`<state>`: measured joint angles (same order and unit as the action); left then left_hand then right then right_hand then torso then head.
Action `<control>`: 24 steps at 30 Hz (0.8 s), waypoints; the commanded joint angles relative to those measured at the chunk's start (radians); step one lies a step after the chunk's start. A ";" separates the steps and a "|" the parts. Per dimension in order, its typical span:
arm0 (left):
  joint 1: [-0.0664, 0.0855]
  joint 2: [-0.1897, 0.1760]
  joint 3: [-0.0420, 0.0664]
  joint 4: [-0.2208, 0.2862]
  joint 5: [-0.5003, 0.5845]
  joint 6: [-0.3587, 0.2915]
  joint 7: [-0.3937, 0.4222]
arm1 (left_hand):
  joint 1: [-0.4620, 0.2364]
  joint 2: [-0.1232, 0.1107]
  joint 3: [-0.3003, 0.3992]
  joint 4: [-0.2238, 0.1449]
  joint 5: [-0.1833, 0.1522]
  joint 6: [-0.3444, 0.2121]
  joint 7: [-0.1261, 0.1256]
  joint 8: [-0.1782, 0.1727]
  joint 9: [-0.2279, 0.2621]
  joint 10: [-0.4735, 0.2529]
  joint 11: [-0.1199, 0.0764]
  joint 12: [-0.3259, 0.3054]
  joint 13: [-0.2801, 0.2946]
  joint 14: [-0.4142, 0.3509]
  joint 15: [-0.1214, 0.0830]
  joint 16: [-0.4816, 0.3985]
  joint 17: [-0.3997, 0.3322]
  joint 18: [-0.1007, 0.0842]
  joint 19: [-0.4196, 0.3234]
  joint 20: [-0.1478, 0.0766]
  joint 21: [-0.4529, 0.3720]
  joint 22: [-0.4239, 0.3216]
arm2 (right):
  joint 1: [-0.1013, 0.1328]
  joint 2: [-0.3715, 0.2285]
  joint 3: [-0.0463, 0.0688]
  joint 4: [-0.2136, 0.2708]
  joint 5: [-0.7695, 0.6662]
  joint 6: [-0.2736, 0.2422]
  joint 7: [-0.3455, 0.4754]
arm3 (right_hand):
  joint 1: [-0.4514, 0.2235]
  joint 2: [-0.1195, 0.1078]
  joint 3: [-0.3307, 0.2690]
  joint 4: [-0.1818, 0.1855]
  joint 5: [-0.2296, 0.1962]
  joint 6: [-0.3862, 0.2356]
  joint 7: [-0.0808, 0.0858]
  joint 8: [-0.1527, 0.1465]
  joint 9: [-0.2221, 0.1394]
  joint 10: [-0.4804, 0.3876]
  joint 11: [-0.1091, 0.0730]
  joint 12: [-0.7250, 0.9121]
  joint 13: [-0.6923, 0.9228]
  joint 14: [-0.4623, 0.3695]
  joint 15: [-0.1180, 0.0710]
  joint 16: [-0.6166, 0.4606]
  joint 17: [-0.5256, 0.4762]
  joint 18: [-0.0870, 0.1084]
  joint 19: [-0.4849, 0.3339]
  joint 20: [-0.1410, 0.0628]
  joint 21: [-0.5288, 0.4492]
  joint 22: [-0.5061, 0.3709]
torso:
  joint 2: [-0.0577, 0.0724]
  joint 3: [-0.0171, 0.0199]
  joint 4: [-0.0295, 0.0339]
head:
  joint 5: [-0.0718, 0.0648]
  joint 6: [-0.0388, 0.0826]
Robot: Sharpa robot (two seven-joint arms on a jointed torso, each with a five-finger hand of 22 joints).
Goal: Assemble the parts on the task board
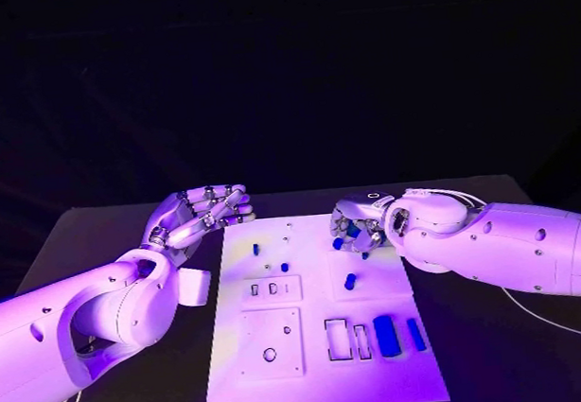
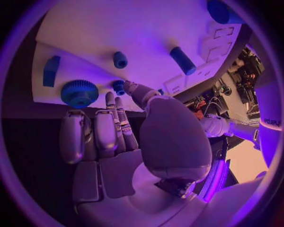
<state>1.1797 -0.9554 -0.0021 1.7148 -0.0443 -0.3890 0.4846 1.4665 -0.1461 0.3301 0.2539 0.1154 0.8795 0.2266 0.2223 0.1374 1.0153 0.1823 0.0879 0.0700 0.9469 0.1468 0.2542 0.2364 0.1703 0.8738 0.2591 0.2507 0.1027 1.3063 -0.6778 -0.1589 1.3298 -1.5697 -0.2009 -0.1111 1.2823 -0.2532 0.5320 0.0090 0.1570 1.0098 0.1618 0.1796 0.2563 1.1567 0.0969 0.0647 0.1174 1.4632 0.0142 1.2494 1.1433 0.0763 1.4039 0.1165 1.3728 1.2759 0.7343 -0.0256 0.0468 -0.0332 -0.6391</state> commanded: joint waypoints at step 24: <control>0.010 0.001 0.001 -0.002 0.005 0.020 -0.020 | -0.001 -0.007 0.003 0.003 -0.005 0.001 0.012 -0.002 0.001 0.005 0.004 -0.008 0.000 -0.007 0.001 -0.001 0.003 0.014 0.011 0.000 0.005 0.001 | -0.009 0.025 -0.001 -0.021 0.005 -0.021 0.008 | 0.008 0.036 0.061 0.026 0.013 0.040 -0.014 0.027 0.032 0.052 -0.013 0.004 0.010 0.039 -0.010 0.053 0.035 -0.024 0.027 -0.005 0.044 0.062 | 0.007 0.0004 -0.0002 | 0.009 -0.004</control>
<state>1.1874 -0.9562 -0.0021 1.7122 -0.0426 -0.3882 0.4662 1.4665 -0.1460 0.3300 0.2539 0.1155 0.8795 0.2266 0.2223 0.1372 1.0152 0.1824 0.0841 0.0699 0.9469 0.1468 0.2542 0.2380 0.1698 0.8810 0.2589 0.2507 0.1024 1.2995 -0.6546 -0.1590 1.3080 -1.5692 -0.2096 -0.1155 1.2924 -0.2261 0.5869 0.0358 0.1664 1.0435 0.1499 0.2049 0.2870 1.2042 0.0839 0.0647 0.1256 1.4668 0.0105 1.2987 1.1776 0.0611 1.4240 0.1107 1.4113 1.3081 0.7410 -0.0254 0.0474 -0.0249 -0.6423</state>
